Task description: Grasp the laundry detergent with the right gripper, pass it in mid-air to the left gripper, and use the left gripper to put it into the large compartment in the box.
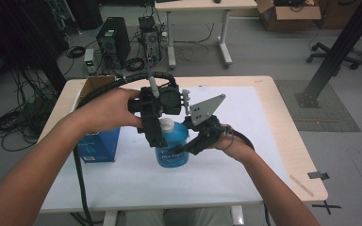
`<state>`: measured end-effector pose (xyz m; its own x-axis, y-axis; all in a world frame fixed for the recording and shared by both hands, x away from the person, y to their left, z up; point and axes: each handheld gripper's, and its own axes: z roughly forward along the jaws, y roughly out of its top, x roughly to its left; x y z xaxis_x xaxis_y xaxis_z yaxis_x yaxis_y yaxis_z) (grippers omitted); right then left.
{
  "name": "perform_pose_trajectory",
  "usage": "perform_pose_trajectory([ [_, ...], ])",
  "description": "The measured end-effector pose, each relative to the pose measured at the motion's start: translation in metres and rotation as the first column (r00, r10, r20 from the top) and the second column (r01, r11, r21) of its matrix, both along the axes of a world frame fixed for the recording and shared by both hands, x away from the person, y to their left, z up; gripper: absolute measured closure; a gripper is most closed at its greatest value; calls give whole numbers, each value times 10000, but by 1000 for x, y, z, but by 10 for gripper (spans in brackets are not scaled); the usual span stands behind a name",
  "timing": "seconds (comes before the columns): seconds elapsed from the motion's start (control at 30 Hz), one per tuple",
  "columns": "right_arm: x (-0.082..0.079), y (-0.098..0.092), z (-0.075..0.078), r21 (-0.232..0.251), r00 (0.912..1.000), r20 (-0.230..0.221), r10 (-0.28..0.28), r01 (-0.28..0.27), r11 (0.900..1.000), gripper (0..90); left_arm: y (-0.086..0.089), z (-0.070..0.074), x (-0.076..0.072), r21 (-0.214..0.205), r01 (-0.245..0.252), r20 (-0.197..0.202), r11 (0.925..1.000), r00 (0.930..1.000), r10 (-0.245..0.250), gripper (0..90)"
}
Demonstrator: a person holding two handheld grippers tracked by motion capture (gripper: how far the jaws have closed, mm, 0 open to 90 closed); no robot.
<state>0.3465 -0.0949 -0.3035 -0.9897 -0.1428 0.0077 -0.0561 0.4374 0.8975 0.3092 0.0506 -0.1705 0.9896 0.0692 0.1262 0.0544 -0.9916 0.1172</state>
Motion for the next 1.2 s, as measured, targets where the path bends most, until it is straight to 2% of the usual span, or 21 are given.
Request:
perform_pose_trajectory([
  [0.03,0,0,0,18,10000,-4,-12,12,10000,435,0,0,0,-49,-8,101,10000,9999,9,79],
  [0.13,0,0,0,37,10000,1,-29,29,10000,435,-1,-1,1,-182,-33,65,9998,10000,34,82],
  [0.37,0,0,0,38,10000,-16,-3,3,10000,435,-4,-9,2,-44,-18,39,10000,10000,18,82],
  [0.53,-1,0,0,24,10000,-16,-8,8,10000,435,-4,-13,3,-168,-43,39,9999,10000,44,84],
  [1.2,-1,-1,0,47,10000,-13,-18,18,10000,435,-5,-23,3,-72,-84,-42,9999,10000,83,124],
])
